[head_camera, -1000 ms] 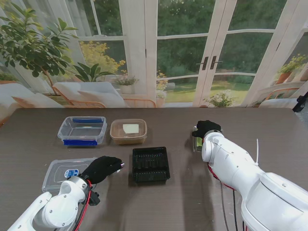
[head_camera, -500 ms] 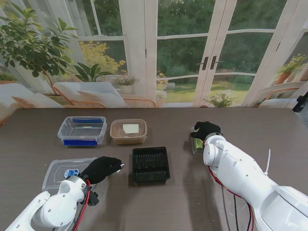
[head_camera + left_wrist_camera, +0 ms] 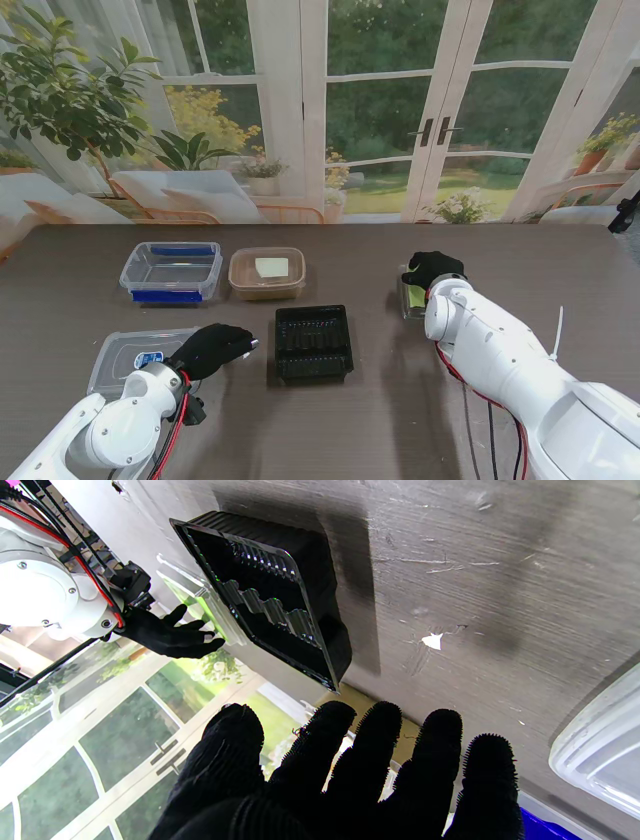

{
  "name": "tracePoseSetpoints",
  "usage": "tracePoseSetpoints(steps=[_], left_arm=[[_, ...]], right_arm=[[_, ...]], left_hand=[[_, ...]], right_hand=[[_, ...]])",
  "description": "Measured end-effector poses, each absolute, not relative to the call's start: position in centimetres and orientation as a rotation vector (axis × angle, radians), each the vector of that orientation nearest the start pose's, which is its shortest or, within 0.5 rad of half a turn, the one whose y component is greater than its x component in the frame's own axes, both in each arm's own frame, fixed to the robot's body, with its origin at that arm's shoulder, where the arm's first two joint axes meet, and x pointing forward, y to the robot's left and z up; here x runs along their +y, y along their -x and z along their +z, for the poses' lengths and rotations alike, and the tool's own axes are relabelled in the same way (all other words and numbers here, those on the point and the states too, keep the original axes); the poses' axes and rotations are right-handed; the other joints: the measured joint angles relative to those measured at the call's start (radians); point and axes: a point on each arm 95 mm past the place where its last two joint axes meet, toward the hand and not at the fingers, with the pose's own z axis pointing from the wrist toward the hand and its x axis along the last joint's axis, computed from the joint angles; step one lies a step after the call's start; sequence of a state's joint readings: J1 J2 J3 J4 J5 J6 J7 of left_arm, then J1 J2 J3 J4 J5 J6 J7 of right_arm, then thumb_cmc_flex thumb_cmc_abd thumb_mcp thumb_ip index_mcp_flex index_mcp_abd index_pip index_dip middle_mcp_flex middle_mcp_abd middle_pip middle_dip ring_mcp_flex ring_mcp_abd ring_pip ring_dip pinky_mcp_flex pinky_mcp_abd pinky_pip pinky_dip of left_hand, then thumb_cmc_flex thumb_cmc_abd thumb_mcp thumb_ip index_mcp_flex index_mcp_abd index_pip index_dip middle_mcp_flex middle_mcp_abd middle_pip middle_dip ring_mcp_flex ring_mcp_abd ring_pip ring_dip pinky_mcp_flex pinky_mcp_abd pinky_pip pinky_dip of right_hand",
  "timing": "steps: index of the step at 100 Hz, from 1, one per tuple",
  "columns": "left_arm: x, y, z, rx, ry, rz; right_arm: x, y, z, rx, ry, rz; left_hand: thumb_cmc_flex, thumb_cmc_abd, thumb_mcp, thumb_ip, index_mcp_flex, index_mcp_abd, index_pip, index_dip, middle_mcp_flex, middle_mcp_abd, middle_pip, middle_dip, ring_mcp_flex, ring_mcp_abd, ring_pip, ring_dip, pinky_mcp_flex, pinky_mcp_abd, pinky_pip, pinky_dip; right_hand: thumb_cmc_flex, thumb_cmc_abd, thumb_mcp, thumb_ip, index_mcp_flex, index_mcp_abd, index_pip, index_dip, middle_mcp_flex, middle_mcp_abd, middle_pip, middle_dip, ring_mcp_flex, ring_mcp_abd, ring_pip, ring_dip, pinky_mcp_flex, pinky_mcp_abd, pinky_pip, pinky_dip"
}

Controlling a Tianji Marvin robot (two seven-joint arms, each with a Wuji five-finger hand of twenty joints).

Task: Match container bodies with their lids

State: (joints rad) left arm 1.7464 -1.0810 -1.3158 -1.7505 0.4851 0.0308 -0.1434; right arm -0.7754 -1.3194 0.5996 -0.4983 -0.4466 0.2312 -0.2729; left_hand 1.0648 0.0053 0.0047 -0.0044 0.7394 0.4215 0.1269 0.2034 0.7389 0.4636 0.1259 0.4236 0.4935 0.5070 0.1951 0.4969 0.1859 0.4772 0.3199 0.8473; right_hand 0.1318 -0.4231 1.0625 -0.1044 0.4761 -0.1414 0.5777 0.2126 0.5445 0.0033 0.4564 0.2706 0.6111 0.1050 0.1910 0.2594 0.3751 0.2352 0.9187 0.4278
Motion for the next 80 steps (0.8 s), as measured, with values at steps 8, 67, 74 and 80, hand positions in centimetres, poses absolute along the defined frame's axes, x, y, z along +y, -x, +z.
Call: tracePoseSetpoints(steps=[8,67,74,80], left_arm=[[1.0,-35.5,-33.5,1.346,1.829,-1.691],[0.9,-35.4,-33.5,1.362,1.812,-1.708],[1.0,-35.3,-33.5,1.363,1.808,-1.714],[1.0,-35.3,-33.5,1.362,1.806,-1.719]], right_arm=[[-3.2,-57.0,-37.2,1.245,-1.537,1.07],[-3.7,-54.8,-36.6,1.209,-1.678,1.095],[-3.7,-54.3,-36.6,1.214,-1.678,1.095],[-3.7,-54.0,-36.5,1.208,-1.695,1.101]], left_hand=[[0.0,0.0,0.0,0.0,0.0,0.0,0.0,0.0,0.0,0.0,0.0,0.0,0.0,0.0,0.0,0.0,0.0,0.0,0.0,0.0],[0.0,0.0,0.0,0.0,0.0,0.0,0.0,0.0,0.0,0.0,0.0,0.0,0.0,0.0,0.0,0.0,0.0,0.0,0.0,0.0],[0.0,0.0,0.0,0.0,0.0,0.0,0.0,0.0,0.0,0.0,0.0,0.0,0.0,0.0,0.0,0.0,0.0,0.0,0.0,0.0],[0.0,0.0,0.0,0.0,0.0,0.0,0.0,0.0,0.0,0.0,0.0,0.0,0.0,0.0,0.0,0.0,0.0,0.0,0.0,0.0]], right_hand=[[0.0,0.0,0.0,0.0,-0.003,0.0,0.0,0.0,-0.001,0.0,0.0,0.0,-0.01,-0.001,-0.001,-0.001,-0.013,0.0,0.0,0.0],[0.0,0.014,0.0,0.0,0.009,0.011,0.0,0.0,-0.015,-0.009,-0.005,-0.004,-0.049,-0.011,-0.089,-0.039,-0.169,-0.021,-0.01,0.0],[0.0,0.014,0.0,0.0,0.009,0.011,0.0,0.0,-0.015,-0.009,-0.005,-0.004,-0.049,-0.011,-0.089,-0.044,-0.174,-0.022,-0.011,0.0],[0.0,0.014,0.0,0.0,0.009,0.011,0.0,0.0,-0.015,-0.009,-0.005,-0.004,-0.063,-0.011,-0.089,-0.045,-0.195,-0.023,-0.011,0.0]])
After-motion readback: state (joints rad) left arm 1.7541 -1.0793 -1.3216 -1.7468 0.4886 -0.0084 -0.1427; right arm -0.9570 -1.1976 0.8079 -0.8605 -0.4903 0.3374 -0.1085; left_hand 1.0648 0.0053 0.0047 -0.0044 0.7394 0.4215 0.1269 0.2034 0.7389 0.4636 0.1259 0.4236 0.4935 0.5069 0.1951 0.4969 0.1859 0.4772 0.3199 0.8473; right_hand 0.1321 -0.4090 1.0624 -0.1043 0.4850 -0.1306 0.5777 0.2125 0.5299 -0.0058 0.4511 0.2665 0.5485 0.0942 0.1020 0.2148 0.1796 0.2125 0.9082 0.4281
